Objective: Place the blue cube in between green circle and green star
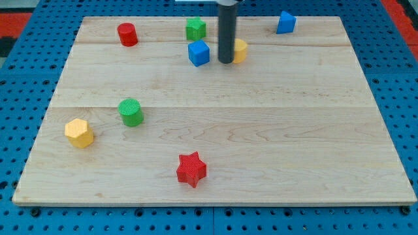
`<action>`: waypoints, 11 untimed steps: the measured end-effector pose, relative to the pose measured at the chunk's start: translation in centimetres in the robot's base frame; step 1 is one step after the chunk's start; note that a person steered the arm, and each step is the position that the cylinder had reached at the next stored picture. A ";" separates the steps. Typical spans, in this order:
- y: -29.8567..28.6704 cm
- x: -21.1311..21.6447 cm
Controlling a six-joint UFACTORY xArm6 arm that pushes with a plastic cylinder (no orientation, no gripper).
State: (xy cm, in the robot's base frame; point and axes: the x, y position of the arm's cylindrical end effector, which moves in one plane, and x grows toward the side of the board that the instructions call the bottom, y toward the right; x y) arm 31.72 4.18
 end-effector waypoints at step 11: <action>-12.8 -12.5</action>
